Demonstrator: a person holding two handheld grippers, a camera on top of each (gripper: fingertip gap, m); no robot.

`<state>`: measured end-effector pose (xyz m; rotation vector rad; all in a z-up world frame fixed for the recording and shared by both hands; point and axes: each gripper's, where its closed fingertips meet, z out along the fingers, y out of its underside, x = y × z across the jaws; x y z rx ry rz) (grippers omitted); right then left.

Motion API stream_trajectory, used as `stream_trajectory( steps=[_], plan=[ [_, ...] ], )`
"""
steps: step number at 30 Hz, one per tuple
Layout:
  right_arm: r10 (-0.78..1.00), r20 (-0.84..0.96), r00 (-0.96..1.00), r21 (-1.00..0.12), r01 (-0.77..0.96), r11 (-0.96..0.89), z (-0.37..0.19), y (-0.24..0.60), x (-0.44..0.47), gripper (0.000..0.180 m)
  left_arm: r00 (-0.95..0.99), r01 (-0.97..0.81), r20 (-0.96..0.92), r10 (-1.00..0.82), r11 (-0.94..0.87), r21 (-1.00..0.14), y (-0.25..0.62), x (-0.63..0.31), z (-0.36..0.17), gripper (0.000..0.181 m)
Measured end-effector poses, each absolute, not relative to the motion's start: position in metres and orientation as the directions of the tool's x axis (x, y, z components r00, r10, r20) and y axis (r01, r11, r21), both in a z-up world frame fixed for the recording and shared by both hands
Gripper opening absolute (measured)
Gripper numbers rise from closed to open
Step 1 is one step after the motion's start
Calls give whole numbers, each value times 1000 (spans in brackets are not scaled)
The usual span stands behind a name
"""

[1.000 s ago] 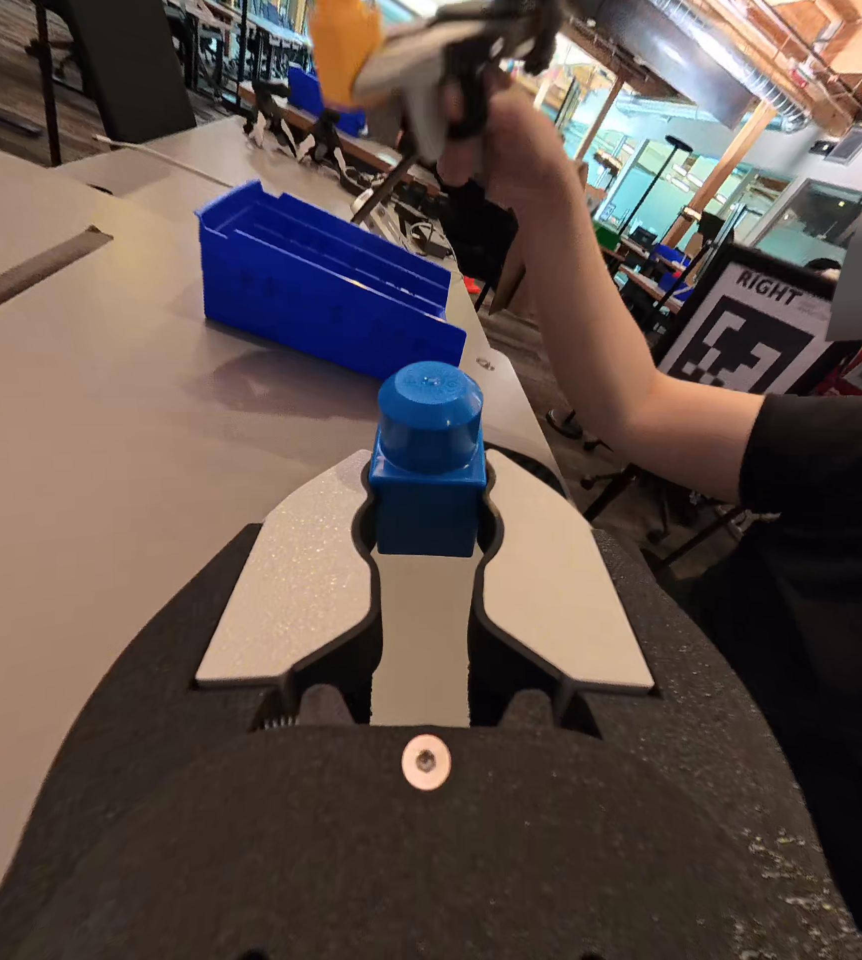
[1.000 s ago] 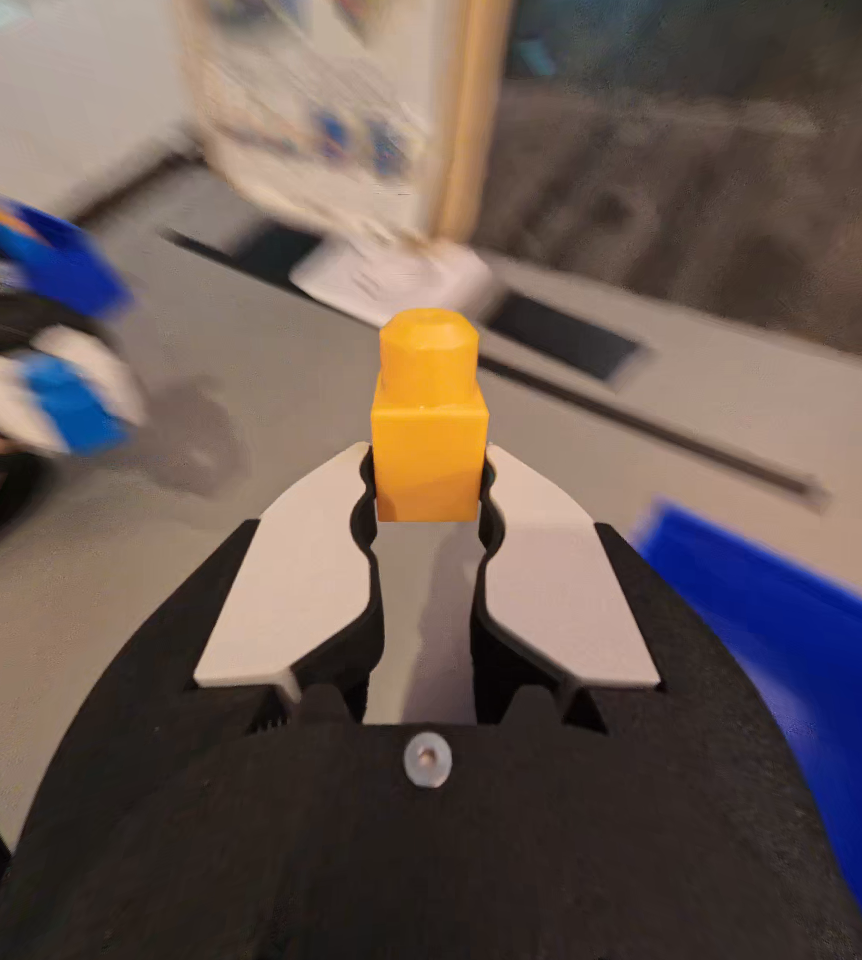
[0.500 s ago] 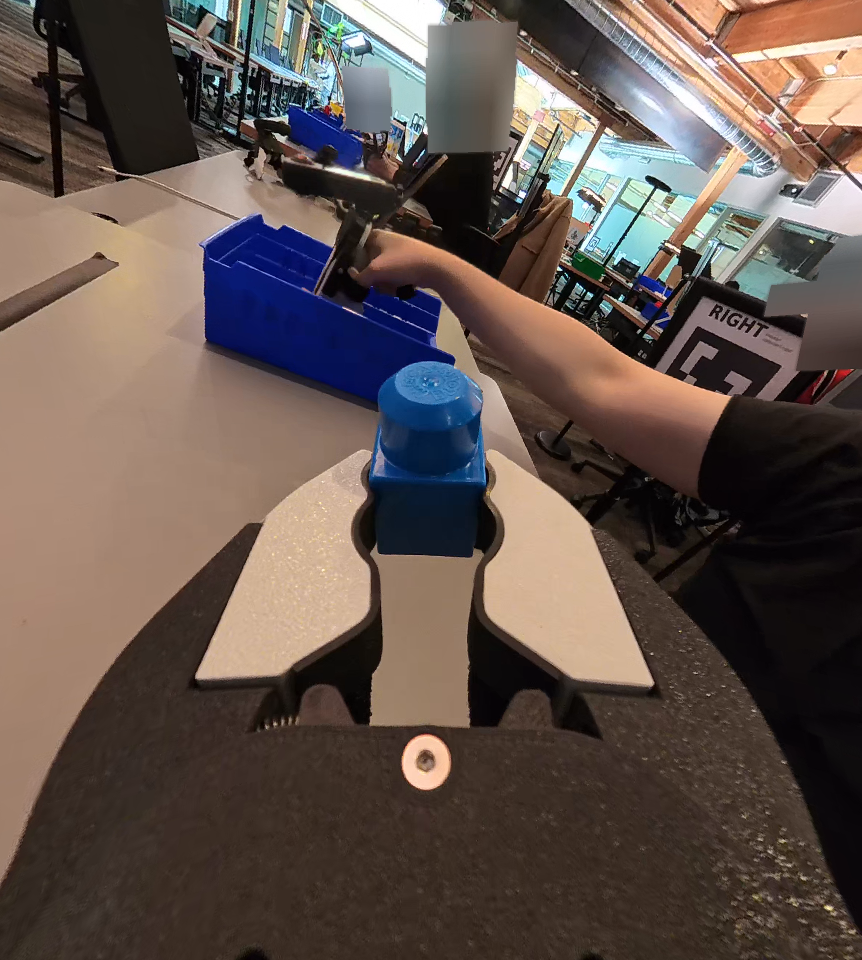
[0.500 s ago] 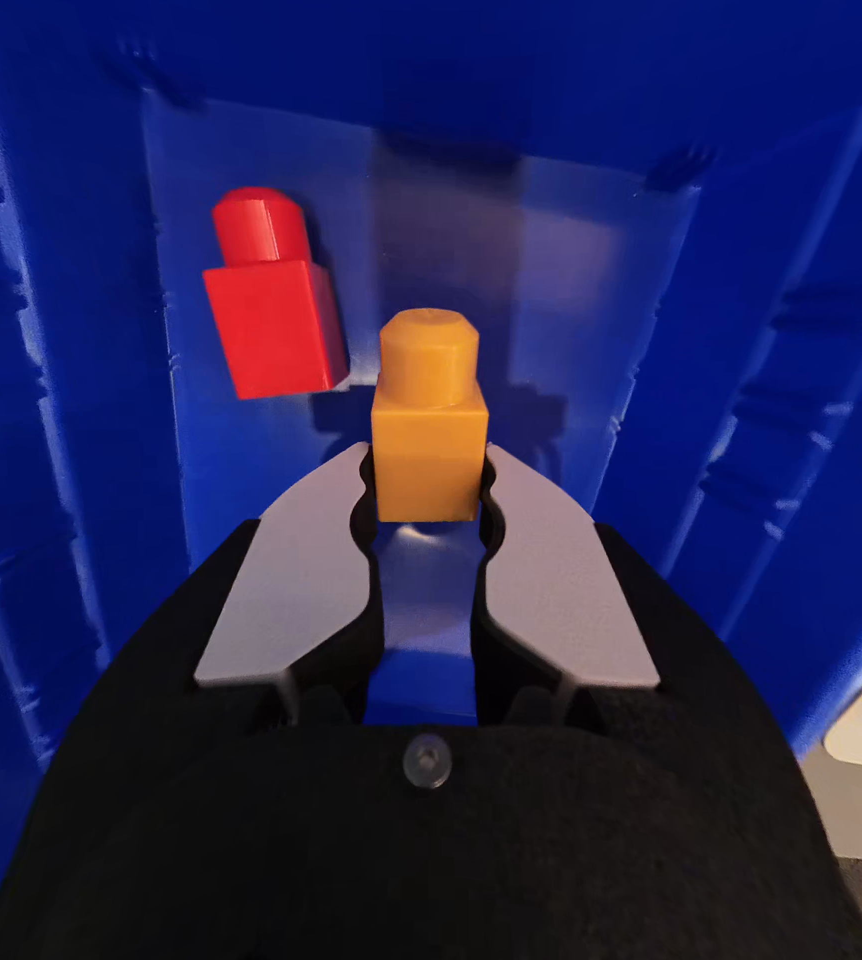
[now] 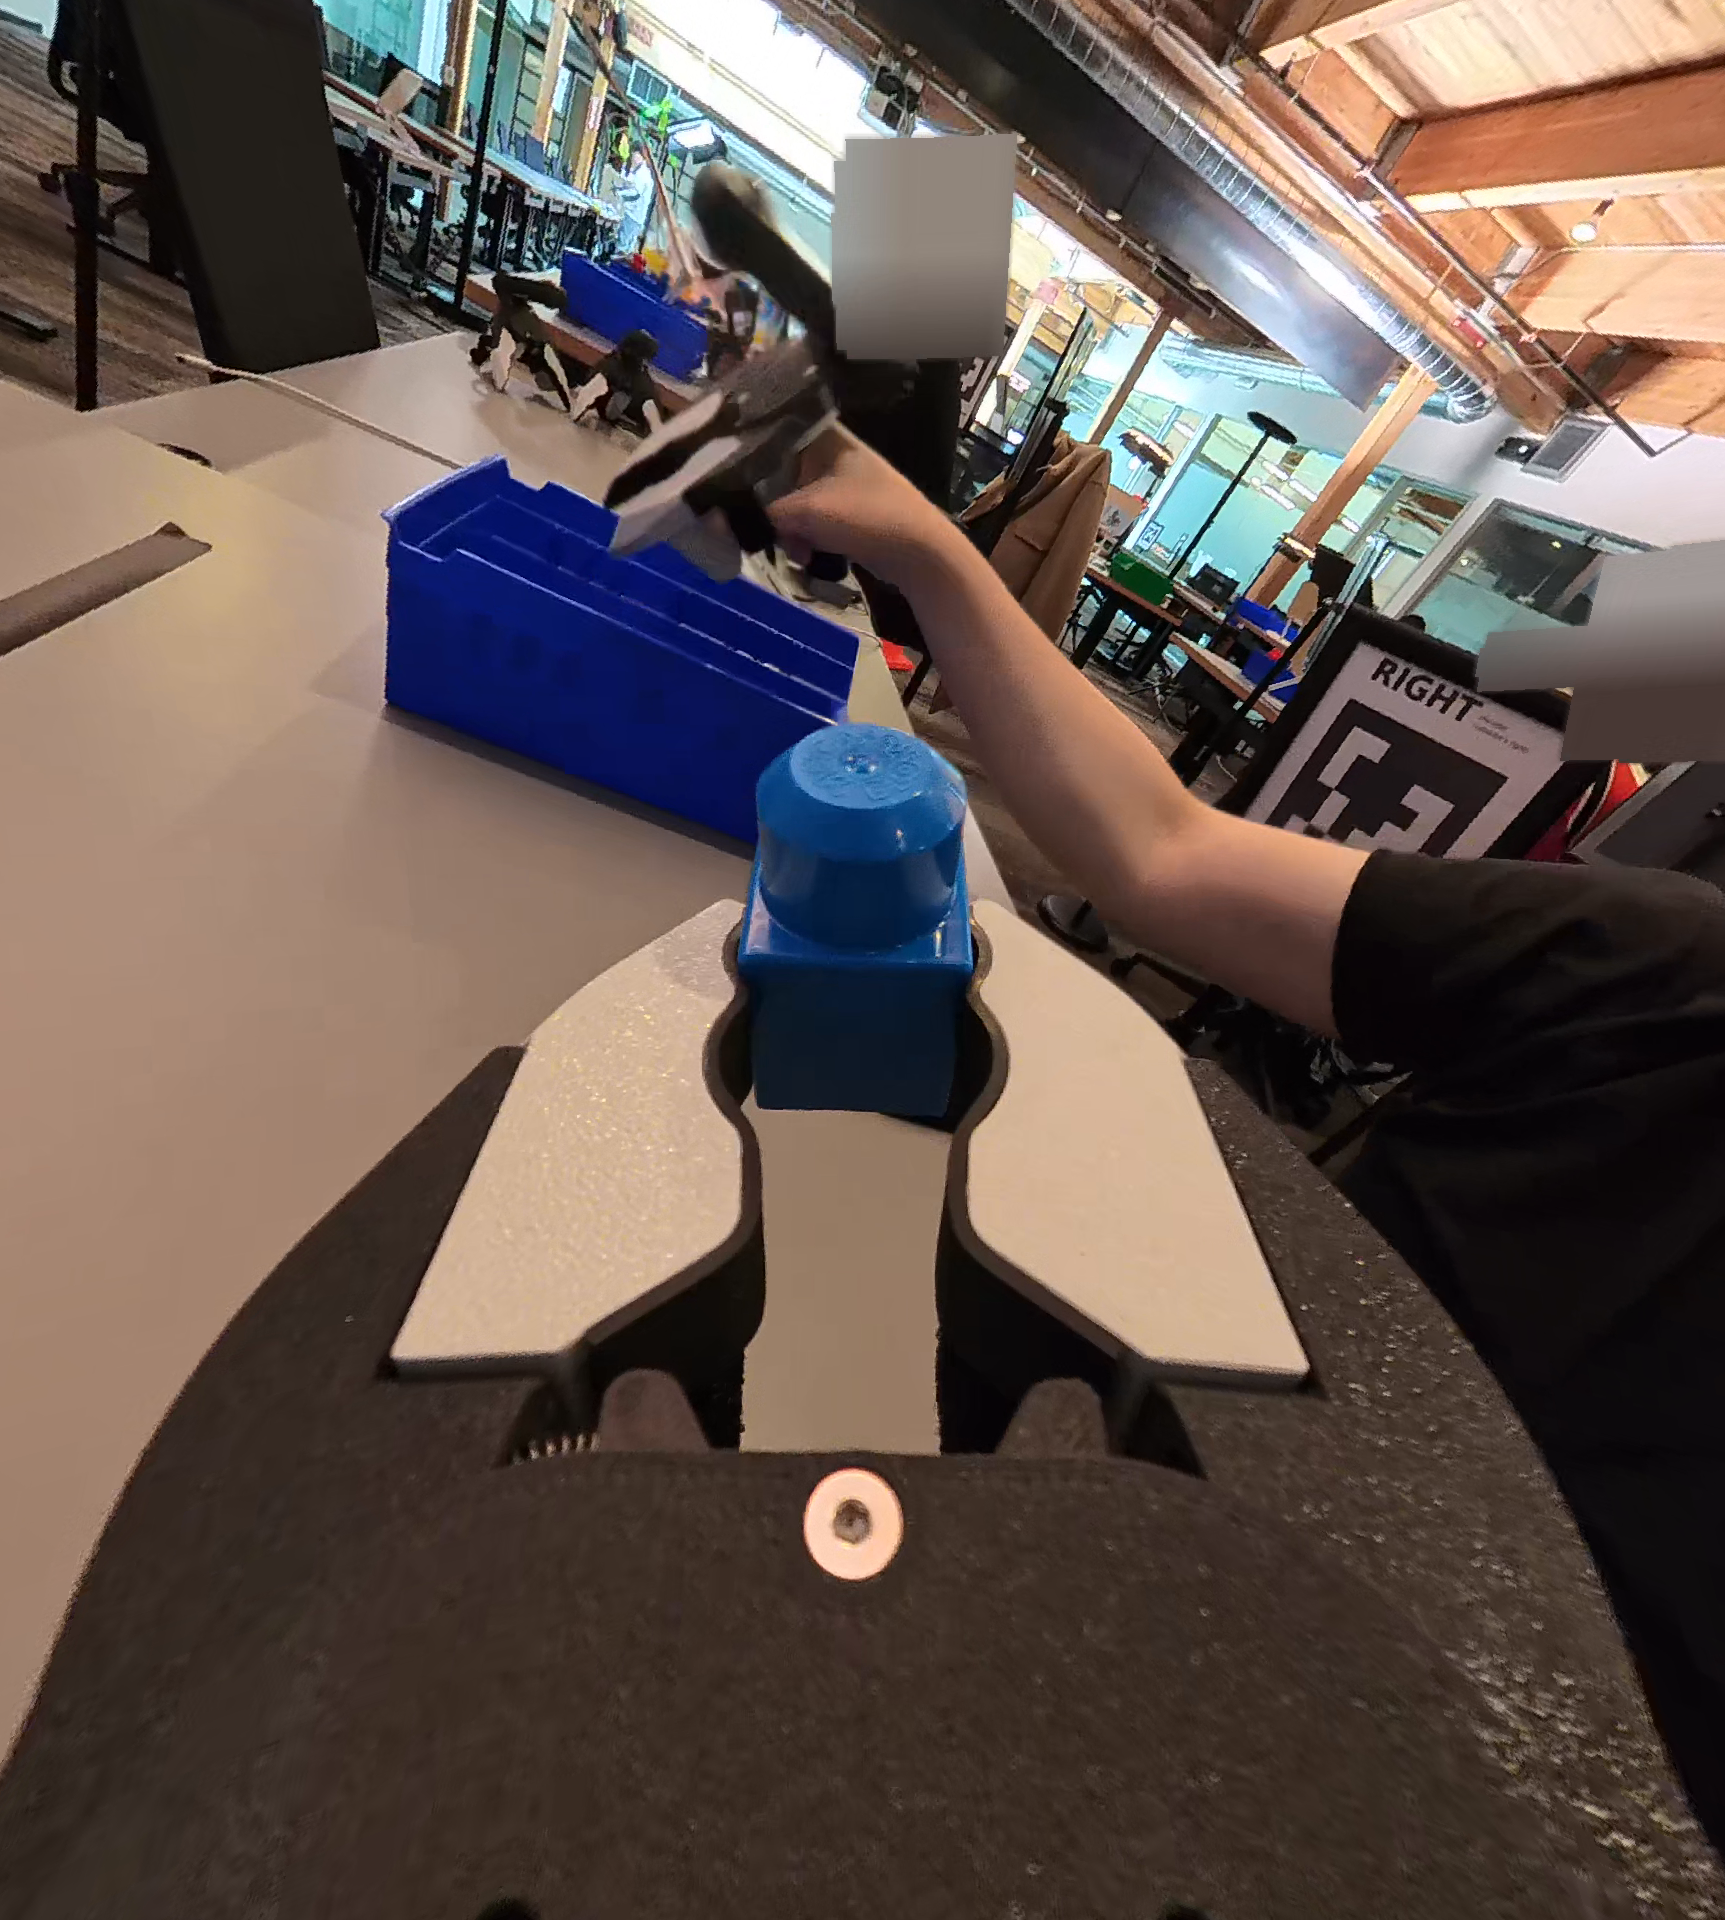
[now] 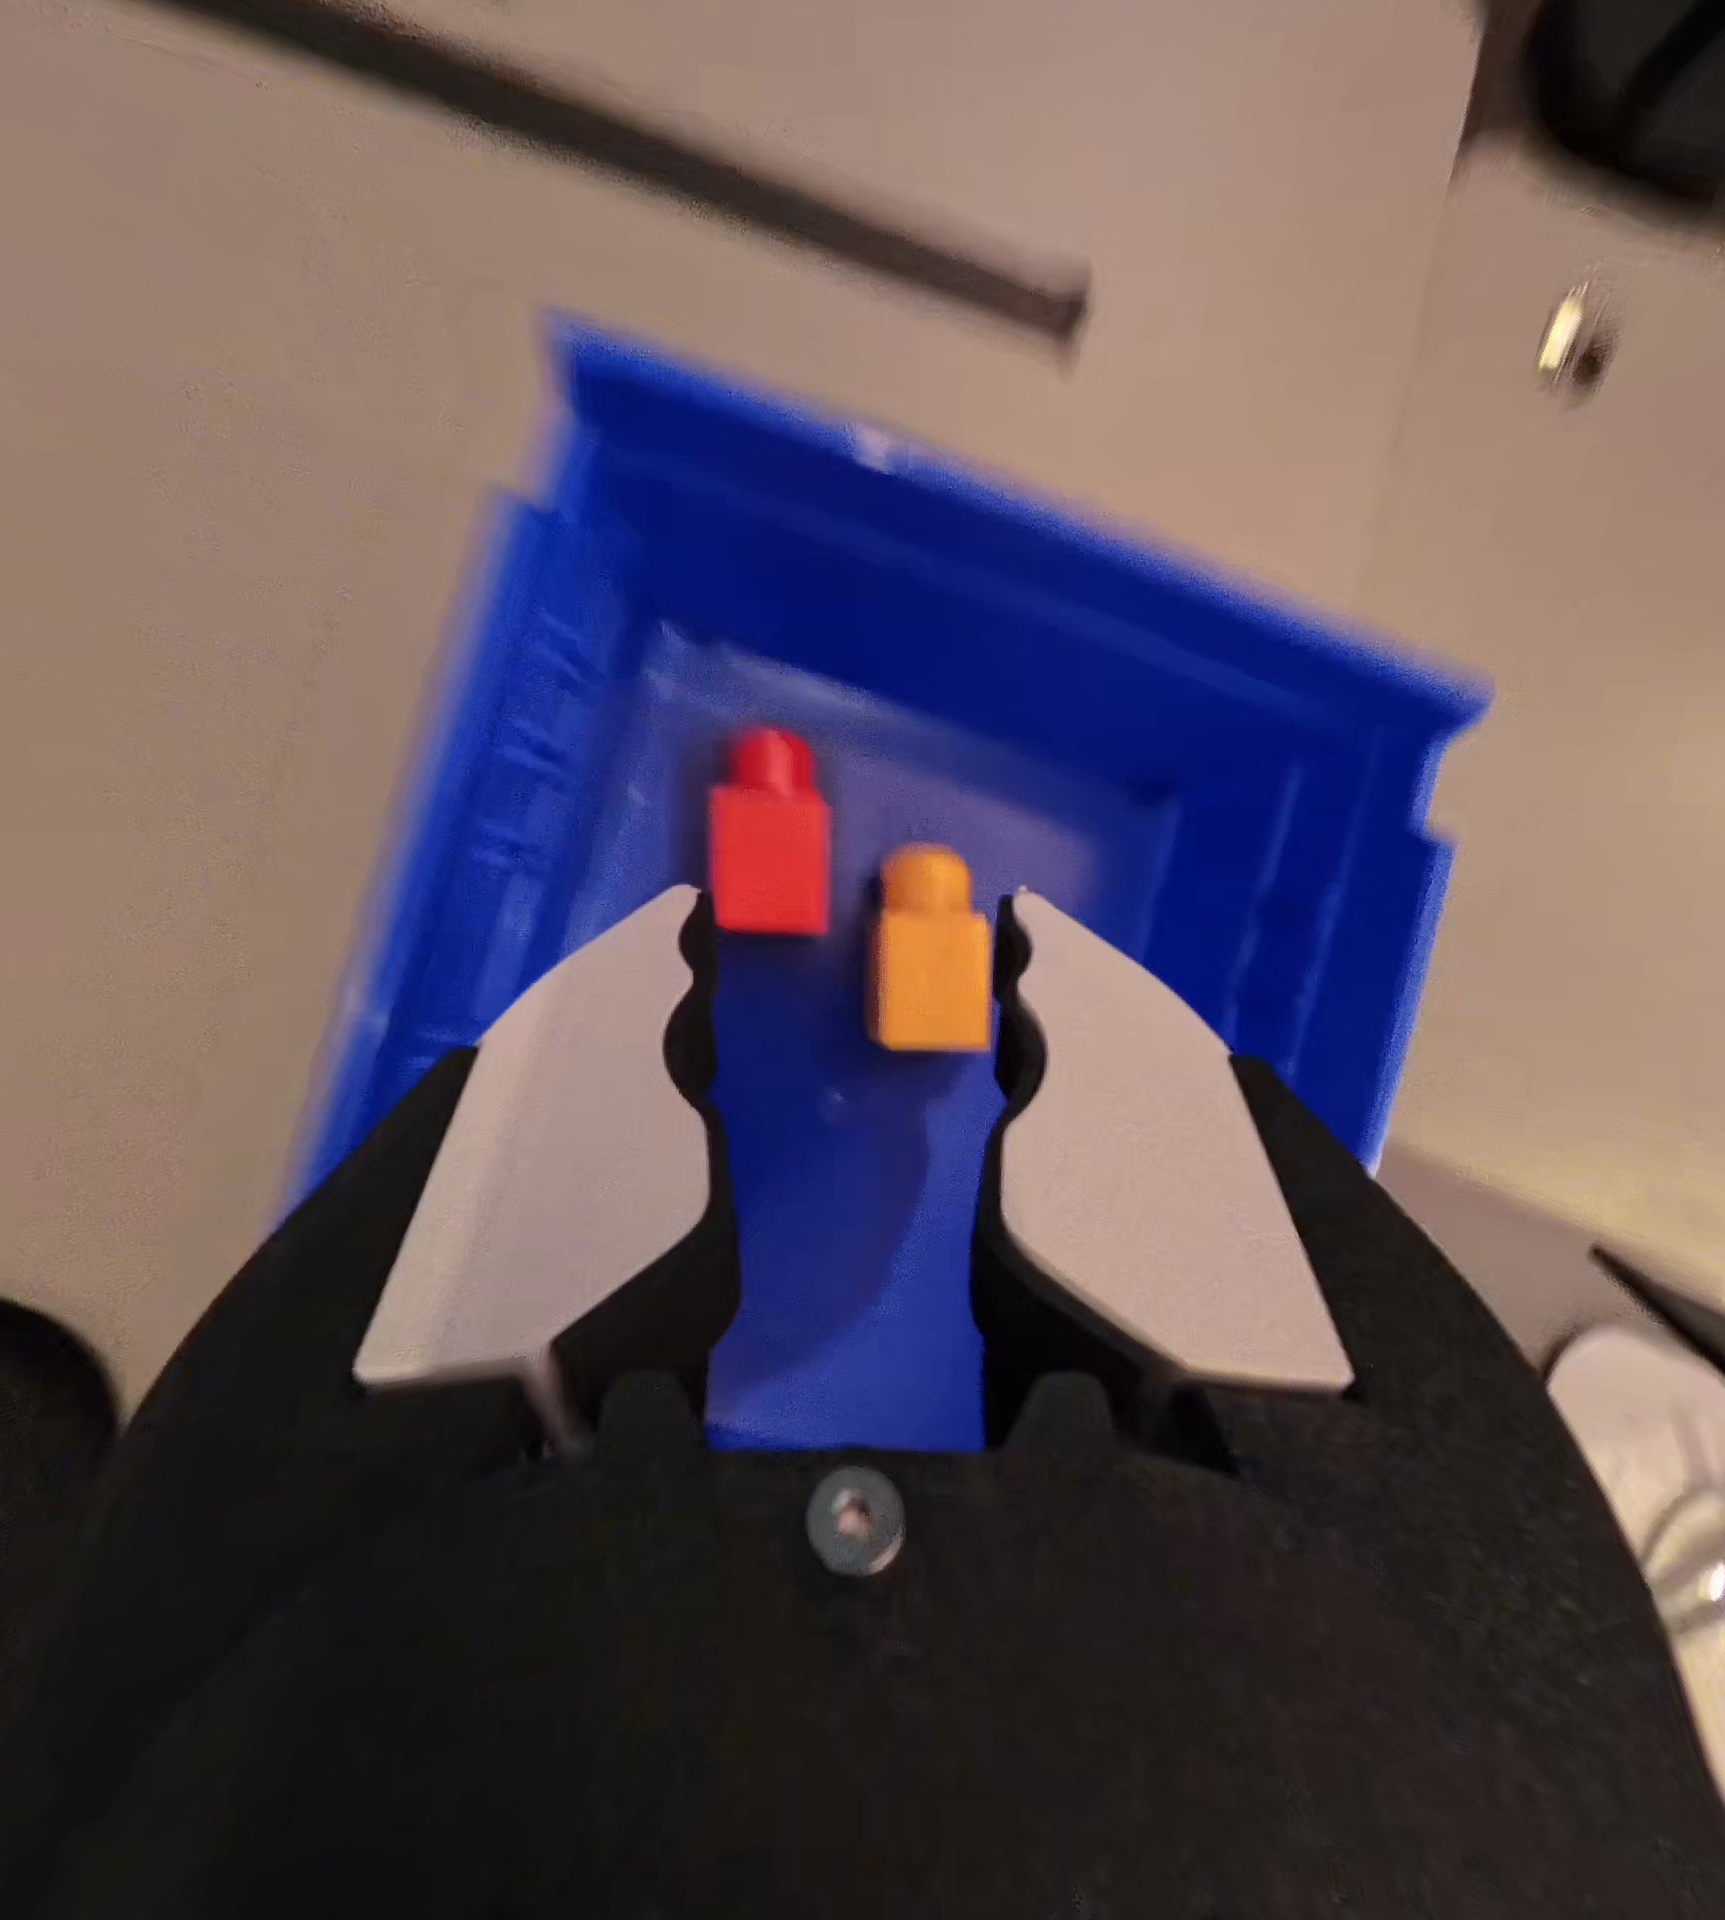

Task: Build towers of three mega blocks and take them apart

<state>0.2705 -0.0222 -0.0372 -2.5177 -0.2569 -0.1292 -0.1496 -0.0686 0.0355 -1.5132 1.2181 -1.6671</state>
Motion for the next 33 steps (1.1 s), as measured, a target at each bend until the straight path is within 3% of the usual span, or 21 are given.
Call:
stream_trajectory(
  steps=[3,7,14,17,20,22,25,27,30,33],
  plan=[
    [379,104,920,-758,320,-569,25,-23,167,60,-200,-179,423,-884,-392,-903,-77,-143,36,35],
    [788,-68,611,-877,340,-339,61,-62,0,57,-217,-208,386,-897,-344,-916,-92,-137,38,35],
    [936,-186,300,-955,168,-244,82,-91,-134,49,-239,-223,328,-914,-277,-934,-109,-135,46,35],
    [944,-241,226,-954,126,-274,86,-95,-154,47,-243,-230,318,-917,-264,-937,-112,-134,46,35],
    [937,-248,245,-934,195,-298,70,-91,-163,46,-248,-228,317,-916,-262,-938,-113,-134,47,35],
    [944,-242,224,-935,208,-289,66,-93,-167,29,-242,-230,308,-920,-254,-939,-112,-134,46,35],
    [942,-252,220,-936,192,-295,68,-95,-167,28,-247,-227,281,-927,-226,-947,-114,-134,46,35],
    [940,-246,236,-948,142,-284,79,-94,-160,28,-227,-238,266,-937,-212,-948,-114,-132,44,54],
    [919,-219,327,-968,42,-246,109,-86,-118,28,-219,-257,240,-946,-181,-949,-115,-131,40,63],
    [774,-108,624,-972,97,-213,118,-53,-13,28,-225,-244,248,-942,-191,-951,-116,-133,45,63]
  ],
)
